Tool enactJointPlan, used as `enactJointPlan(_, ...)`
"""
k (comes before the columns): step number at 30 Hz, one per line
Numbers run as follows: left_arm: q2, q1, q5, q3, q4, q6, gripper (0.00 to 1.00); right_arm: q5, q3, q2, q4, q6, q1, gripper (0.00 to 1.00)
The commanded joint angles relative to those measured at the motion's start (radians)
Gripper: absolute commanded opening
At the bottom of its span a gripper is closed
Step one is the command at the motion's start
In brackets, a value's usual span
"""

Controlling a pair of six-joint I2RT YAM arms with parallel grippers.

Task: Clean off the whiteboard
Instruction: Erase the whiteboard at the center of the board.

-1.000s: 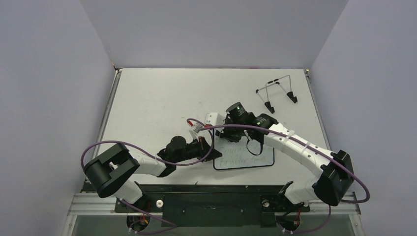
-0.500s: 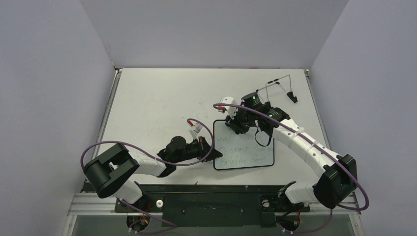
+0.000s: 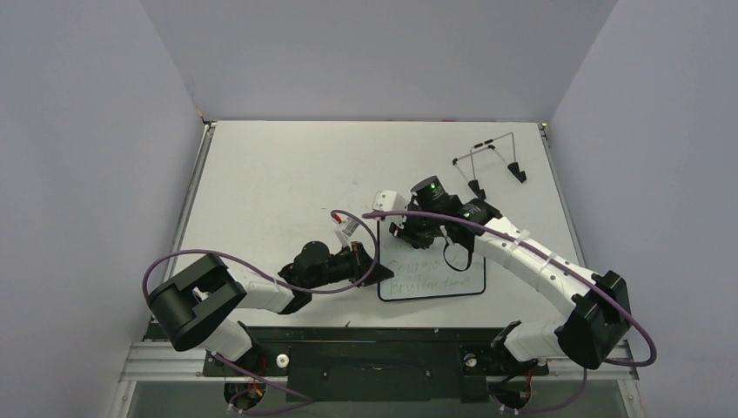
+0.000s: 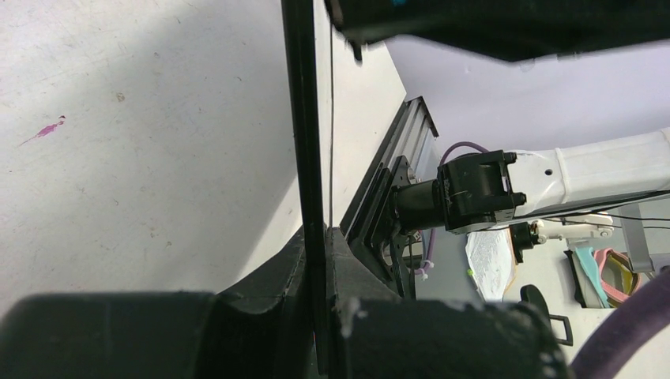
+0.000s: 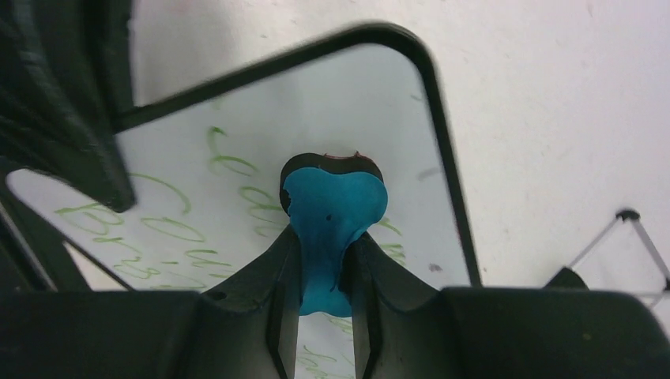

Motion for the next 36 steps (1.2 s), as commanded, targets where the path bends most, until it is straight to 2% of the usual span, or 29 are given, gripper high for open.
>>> enactJointPlan(1,-0.039,-0.006,0.016,0.008,0.099,0.028,0.0,0.152,-0.005,-0.019,0.101,0.096,-0.097,0.0)
enactJointPlan(6,-0.034,-0.006,0.019,0.011,0.102,0.026,0.0,0.163,-0.015,-0.015,0.13,0.127,-0.115,0.0)
enactJointPlan(10,-0.034,-0.008,0.02,0.01,0.106,0.025,0.0,0.026,-0.016,-0.015,0.059,0.036,-0.064,0.0)
enactJointPlan(14,-0.032,-0.008,0.016,0.009,0.108,0.023,0.0,-0.043,-0.027,-0.028,-0.002,-0.042,-0.015,0.0)
enactJointPlan(19,-0.03,-0.007,0.016,0.01,0.111,0.023,0.0,0.151,-0.033,-0.022,0.116,0.09,-0.065,0.0)
enactJointPlan(25,-0.025,-0.011,0.017,0.013,0.112,0.023,0.0,0.235,-0.032,-0.011,0.164,0.152,-0.107,0.0)
enactJointPlan(31,-0.027,-0.012,0.02,0.014,0.109,0.024,0.0,0.014,-0.036,-0.017,0.03,-0.011,-0.068,0.0)
enactJointPlan(34,-0.03,-0.012,0.022,0.016,0.106,0.026,0.0,-0.029,-0.031,-0.018,-0.007,-0.05,-0.041,0.0)
enactJointPlan(36,-0.031,-0.012,0.021,0.015,0.104,0.026,0.0,-0.004,-0.023,-0.01,-0.006,-0.037,-0.043,0.0)
